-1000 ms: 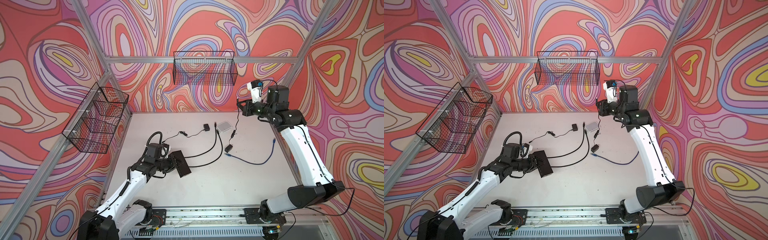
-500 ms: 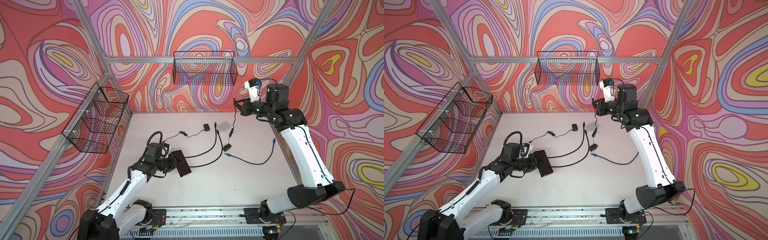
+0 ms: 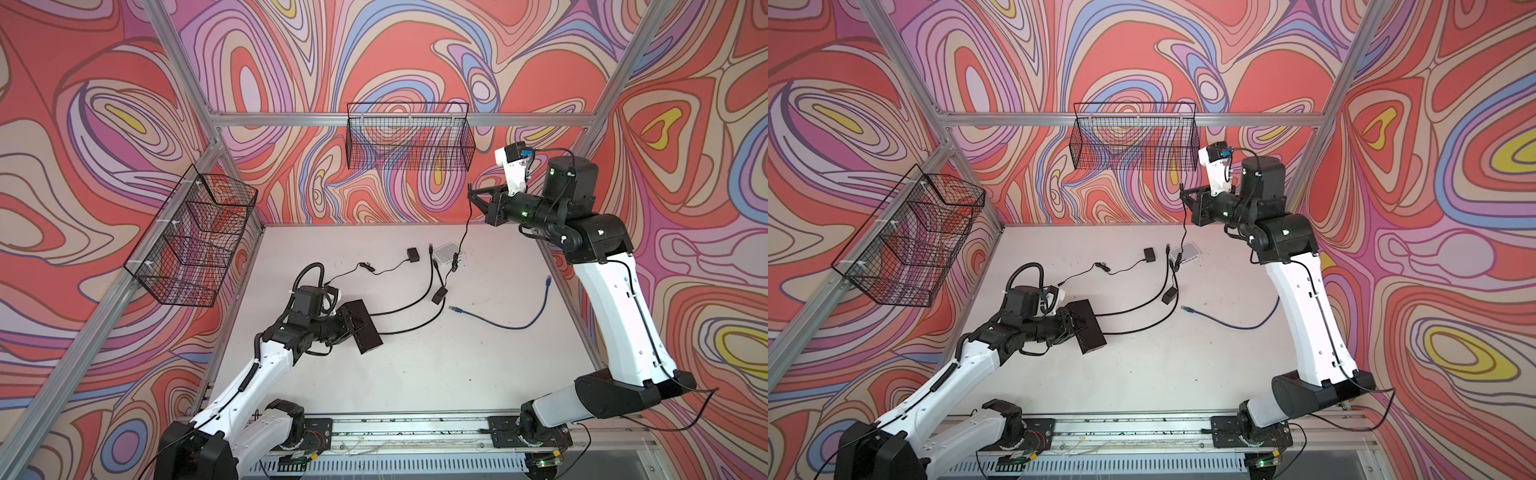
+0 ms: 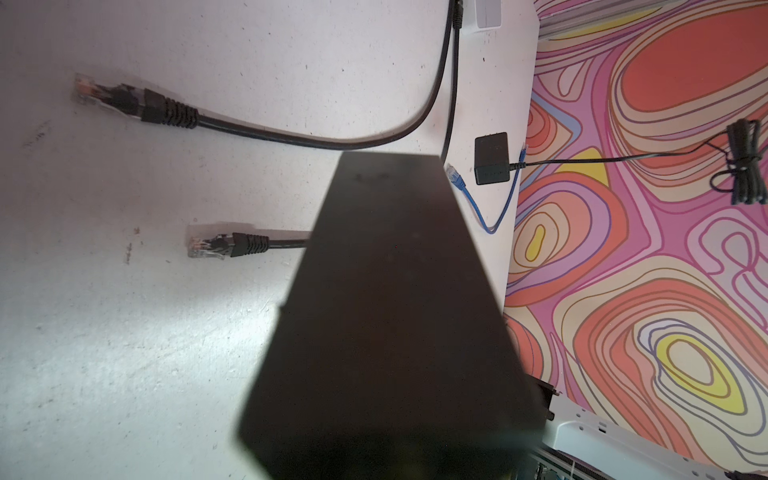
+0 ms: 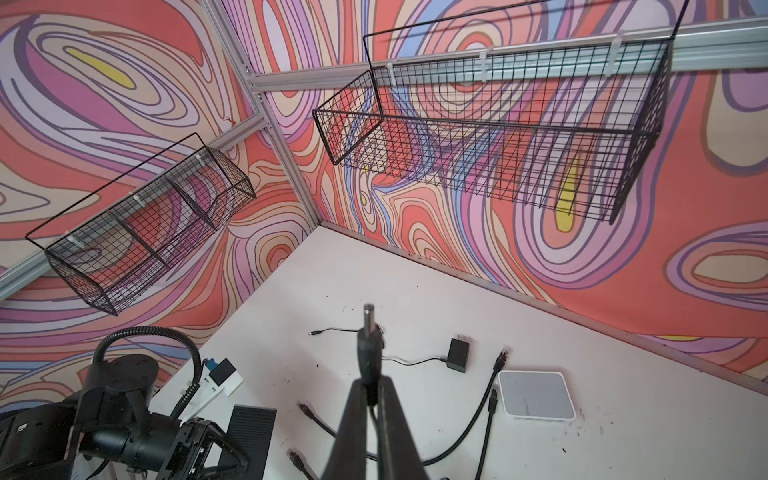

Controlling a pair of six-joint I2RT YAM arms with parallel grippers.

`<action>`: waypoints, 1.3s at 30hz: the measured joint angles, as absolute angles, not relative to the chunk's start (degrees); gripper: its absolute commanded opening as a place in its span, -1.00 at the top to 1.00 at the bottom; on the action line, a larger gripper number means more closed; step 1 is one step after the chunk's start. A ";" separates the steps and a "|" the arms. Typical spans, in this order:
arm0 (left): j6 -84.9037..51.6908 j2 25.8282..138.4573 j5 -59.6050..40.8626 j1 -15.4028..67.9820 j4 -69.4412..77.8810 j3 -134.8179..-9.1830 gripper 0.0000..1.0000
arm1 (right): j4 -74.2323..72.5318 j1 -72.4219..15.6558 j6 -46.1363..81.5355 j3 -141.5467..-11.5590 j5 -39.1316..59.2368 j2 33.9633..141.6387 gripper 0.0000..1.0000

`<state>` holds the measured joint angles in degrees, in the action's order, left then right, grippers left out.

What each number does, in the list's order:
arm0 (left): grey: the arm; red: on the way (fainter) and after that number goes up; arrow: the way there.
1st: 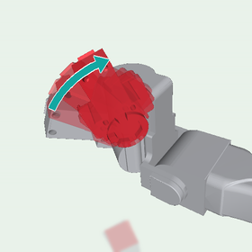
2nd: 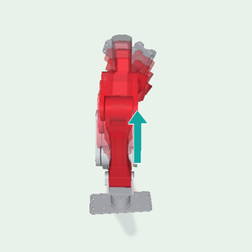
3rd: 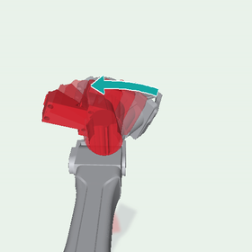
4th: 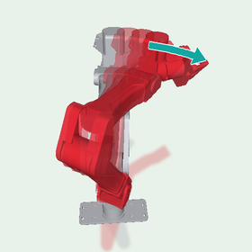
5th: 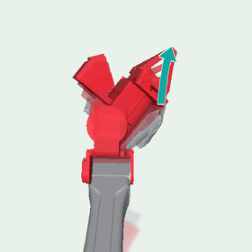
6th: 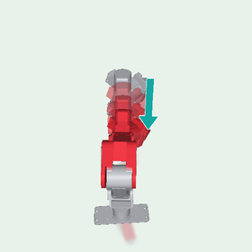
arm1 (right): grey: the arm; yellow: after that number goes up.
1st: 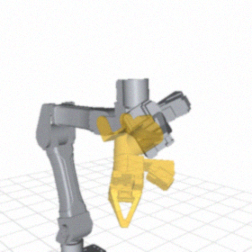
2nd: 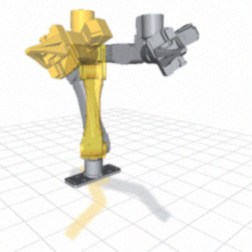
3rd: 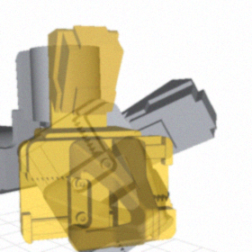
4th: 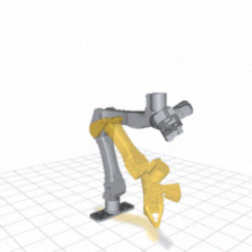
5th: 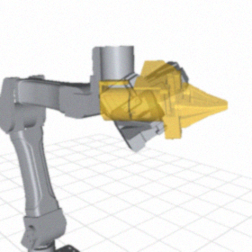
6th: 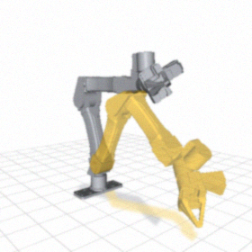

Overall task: Insert the plug into the switch port
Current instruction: 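Carry the barrel plug toward the switch box while the left gripper brings the box forward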

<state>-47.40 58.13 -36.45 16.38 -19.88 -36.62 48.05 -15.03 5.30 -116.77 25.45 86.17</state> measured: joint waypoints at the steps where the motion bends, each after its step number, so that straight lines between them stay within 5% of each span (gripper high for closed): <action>1: -47.37 58.04 -36.45 16.38 -19.90 -36.62 0.74 | 48.36 -15.09 5.41 -116.75 25.58 86.15 1.00; 24: -45.65 60.73 -37.21 16.38 -20.99 -41.17 0.74 | 55.22 -15.16 5.85 -99.79 27.07 72.58 1.00; 39: -46.33 66.37 -38.70 16.49 -18.92 -45.67 0.74 | 47.75 -22.28 11.07 -68.49 30.41 65.63 1.00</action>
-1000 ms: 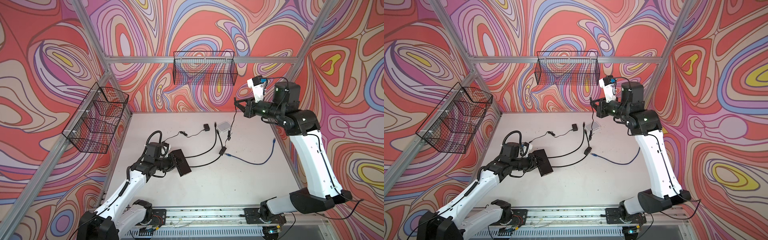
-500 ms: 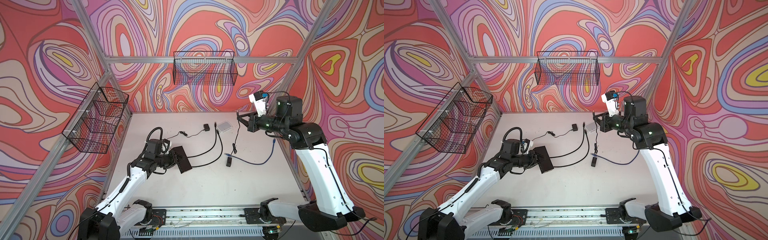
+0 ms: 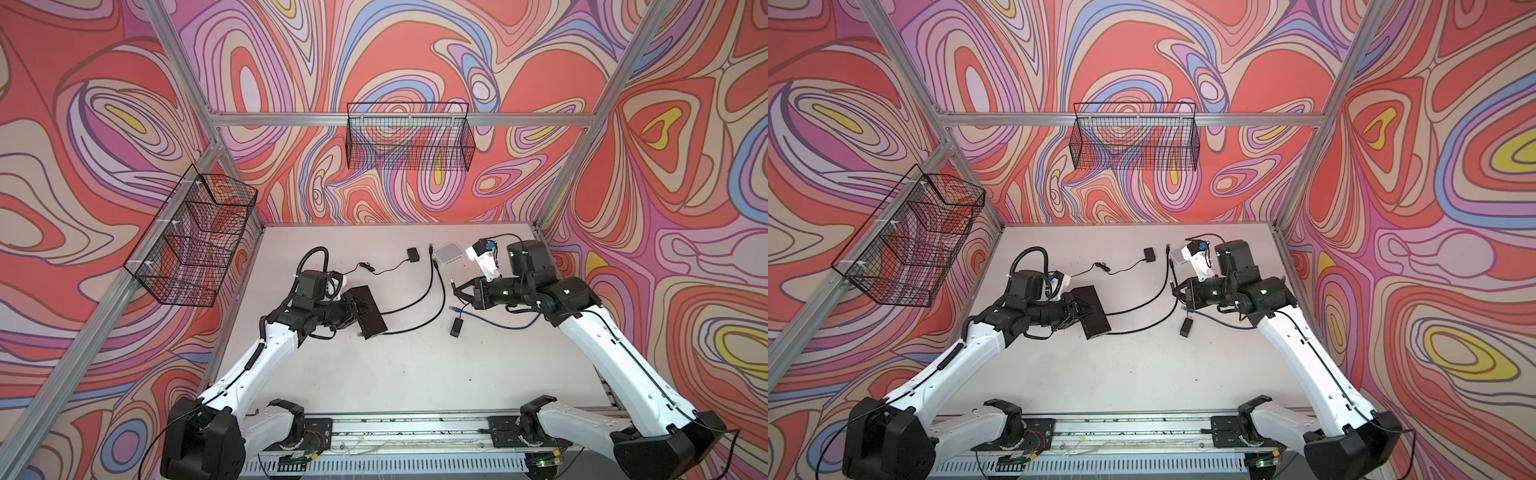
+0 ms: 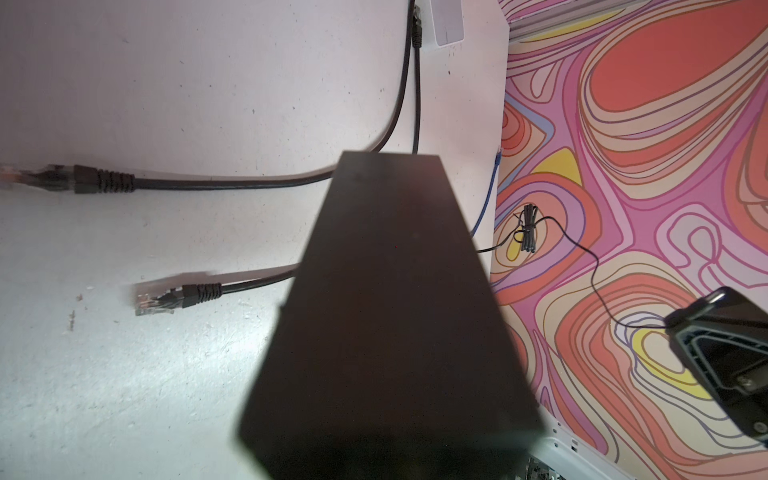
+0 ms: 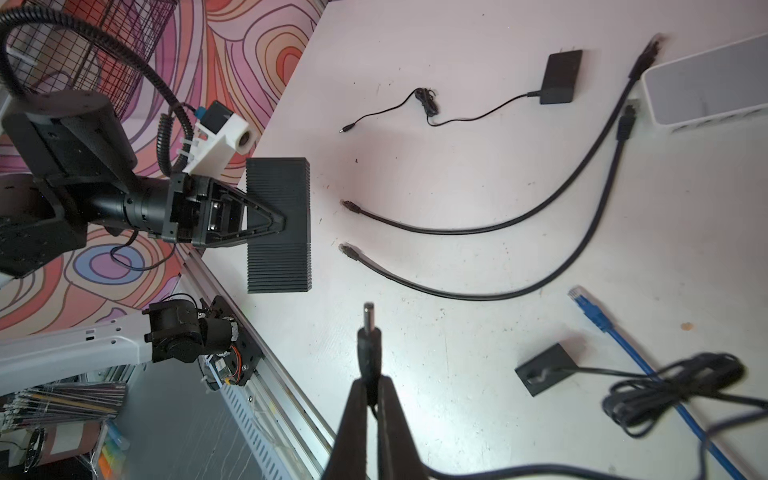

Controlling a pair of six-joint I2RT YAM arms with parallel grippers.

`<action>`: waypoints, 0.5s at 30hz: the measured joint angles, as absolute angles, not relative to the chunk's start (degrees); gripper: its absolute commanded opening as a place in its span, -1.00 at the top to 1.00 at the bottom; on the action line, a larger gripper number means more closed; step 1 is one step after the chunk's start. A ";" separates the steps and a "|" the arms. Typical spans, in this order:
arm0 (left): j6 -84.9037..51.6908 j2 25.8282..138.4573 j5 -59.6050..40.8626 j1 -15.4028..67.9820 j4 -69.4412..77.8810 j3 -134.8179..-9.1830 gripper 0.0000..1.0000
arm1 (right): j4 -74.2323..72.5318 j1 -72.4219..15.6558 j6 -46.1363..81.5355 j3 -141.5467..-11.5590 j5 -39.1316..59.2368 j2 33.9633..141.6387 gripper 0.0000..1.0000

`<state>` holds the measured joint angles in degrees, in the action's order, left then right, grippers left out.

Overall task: Insert the plug into the switch port
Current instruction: 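Carry the barrel plug toward the switch box while the left gripper brings the box forward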

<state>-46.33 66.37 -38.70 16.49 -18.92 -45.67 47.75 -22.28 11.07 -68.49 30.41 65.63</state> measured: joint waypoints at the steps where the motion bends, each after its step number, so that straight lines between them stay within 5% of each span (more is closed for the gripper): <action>1: -46.59 67.02 -38.83 16.56 -18.48 -46.24 0.74 | 46.96 -23.66 11.31 -66.87 30.24 65.71 1.00; 15: -56.10 74.39 -42.22 20.51 -6.35 -47.27 0.74 | 34.22 -32.32 14.35 -53.60 27.90 66.28 1.00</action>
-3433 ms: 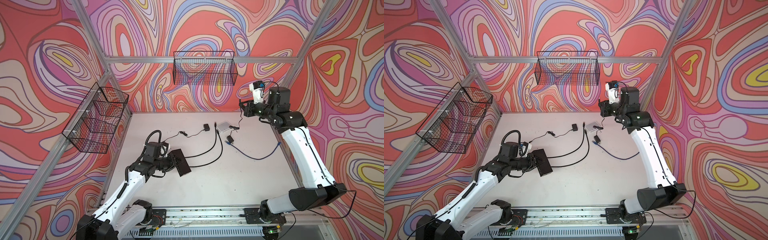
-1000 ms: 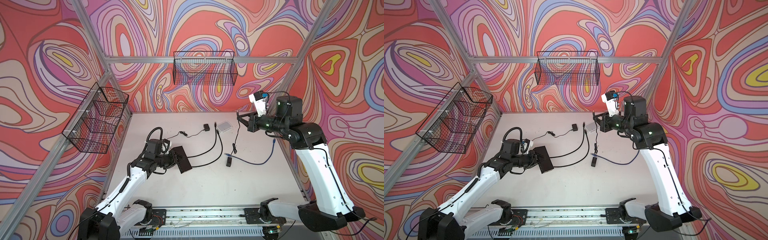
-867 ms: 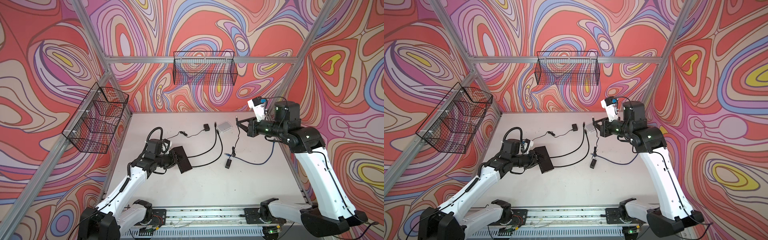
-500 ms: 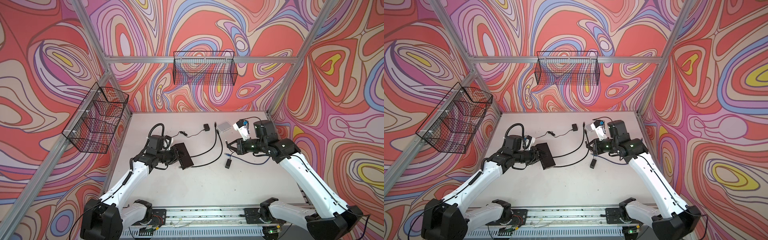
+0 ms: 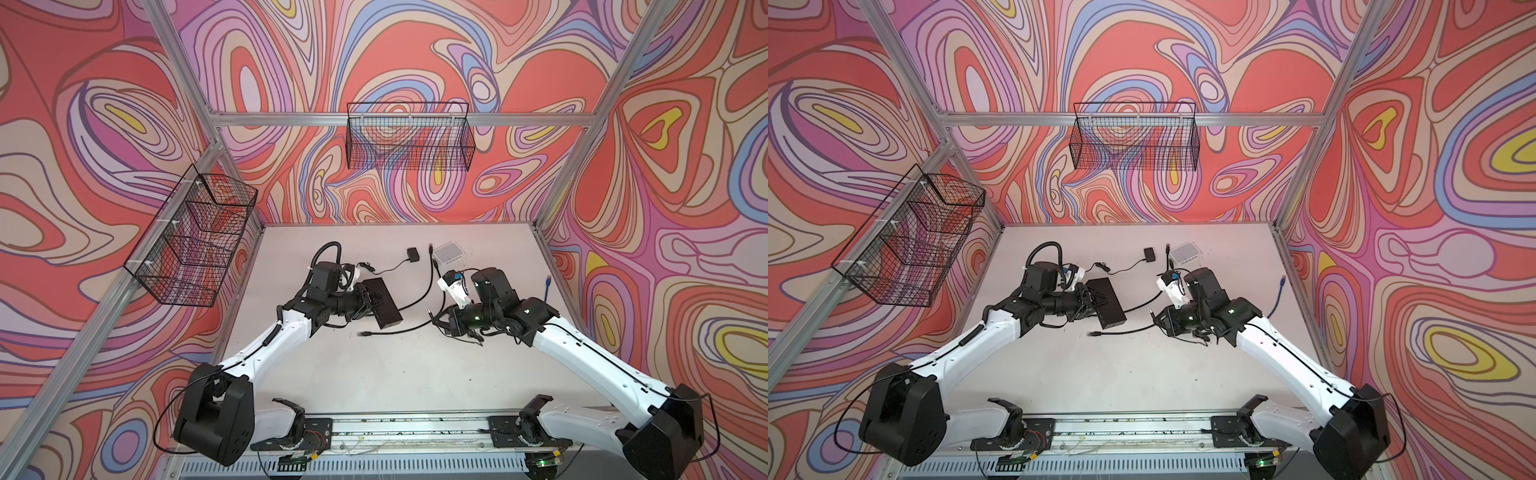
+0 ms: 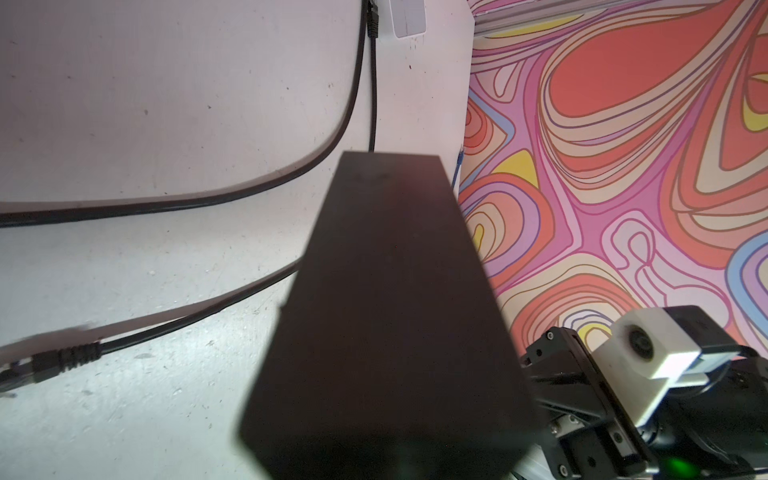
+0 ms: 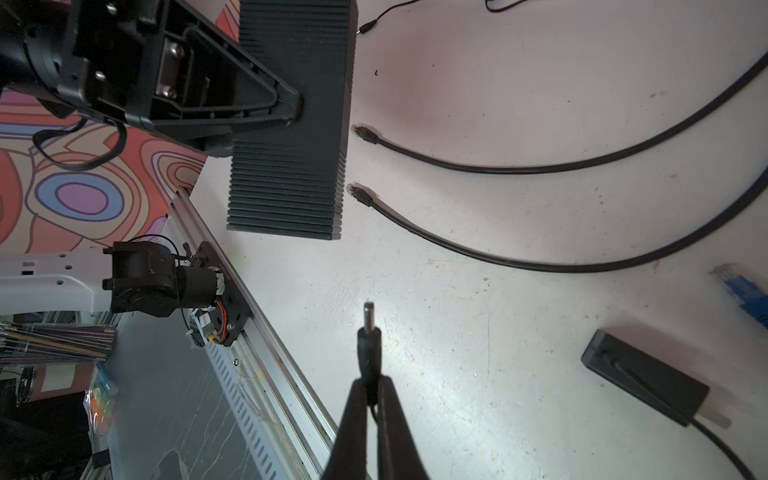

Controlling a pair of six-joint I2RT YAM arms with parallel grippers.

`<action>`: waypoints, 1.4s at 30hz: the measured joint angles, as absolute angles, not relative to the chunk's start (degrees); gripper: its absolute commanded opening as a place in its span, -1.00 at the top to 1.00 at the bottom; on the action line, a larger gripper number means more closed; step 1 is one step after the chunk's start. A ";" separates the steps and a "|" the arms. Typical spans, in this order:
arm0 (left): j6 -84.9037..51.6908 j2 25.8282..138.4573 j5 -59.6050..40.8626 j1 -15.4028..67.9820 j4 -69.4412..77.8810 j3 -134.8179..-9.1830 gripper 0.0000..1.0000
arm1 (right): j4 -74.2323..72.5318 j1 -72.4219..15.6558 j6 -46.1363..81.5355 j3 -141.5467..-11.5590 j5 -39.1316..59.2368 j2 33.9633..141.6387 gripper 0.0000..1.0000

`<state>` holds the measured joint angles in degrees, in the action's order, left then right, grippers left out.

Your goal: Insert the plug into the switch port

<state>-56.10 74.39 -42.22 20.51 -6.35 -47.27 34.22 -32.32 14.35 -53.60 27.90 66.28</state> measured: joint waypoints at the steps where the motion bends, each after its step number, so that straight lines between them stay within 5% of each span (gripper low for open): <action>1: -56.42 74.39 -42.24 20.60 -6.02 -47.35 0.74 | 33.54 -32.45 14.48 -53.15 27.92 66.41 1.00; 42: -65.19 79.61 -40.88 24.45 7.57 -48.10 0.74 | 19.84 -37.76 19.16 -48.97 30.30 72.58 1.00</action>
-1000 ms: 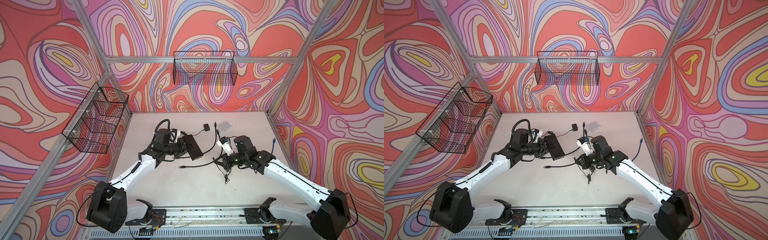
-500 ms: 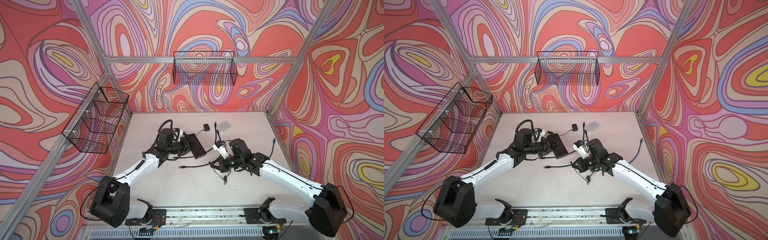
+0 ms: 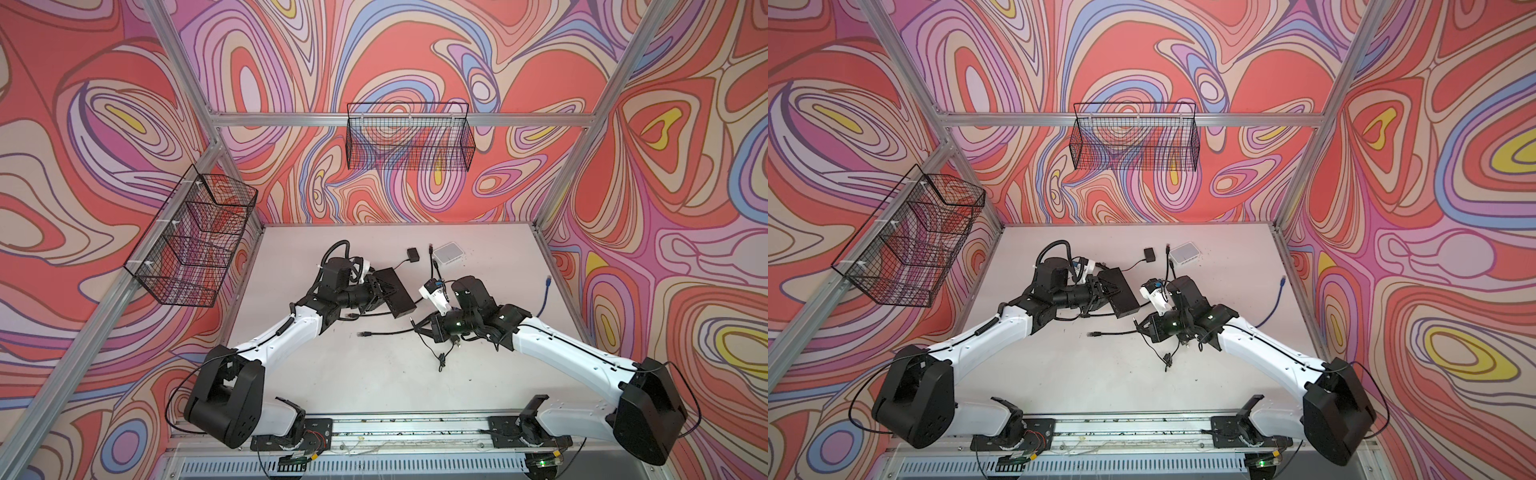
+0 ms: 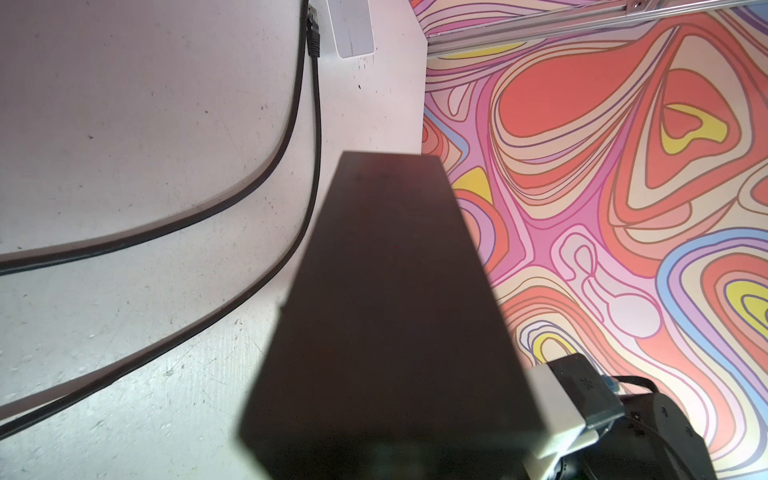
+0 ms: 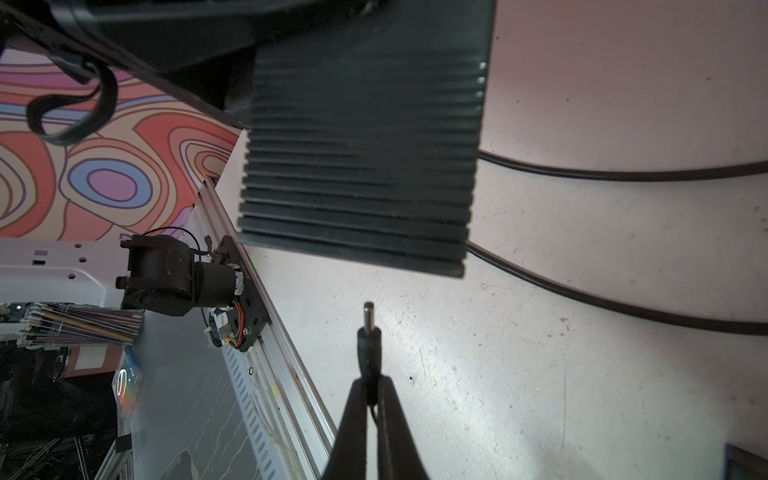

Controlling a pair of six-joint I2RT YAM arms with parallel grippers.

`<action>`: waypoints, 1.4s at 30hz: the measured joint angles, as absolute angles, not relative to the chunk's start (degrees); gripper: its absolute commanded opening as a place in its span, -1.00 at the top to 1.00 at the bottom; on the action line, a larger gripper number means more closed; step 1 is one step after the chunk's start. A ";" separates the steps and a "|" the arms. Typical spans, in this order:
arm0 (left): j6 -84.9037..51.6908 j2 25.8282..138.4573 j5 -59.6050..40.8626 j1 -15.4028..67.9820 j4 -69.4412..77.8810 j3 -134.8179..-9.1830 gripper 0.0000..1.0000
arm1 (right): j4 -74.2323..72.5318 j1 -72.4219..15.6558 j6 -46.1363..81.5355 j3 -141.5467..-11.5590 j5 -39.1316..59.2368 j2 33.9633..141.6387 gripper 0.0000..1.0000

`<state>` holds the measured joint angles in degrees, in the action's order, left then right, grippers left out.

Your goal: Insert the plug into the switch port

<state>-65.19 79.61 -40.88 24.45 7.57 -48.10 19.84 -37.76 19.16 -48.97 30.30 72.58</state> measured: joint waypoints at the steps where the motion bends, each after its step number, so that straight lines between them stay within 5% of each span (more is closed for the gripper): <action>1: -65.19 79.61 -40.88 24.49 7.62 -48.10 0.74 | 19.84 -37.76 19.18 -49.10 30.24 72.62 1.00; 42: -65.21 79.64 -40.58 24.75 10.48 -46.22 0.74 | 20.23 -39.33 19.44 -52.58 29.12 76.29 1.00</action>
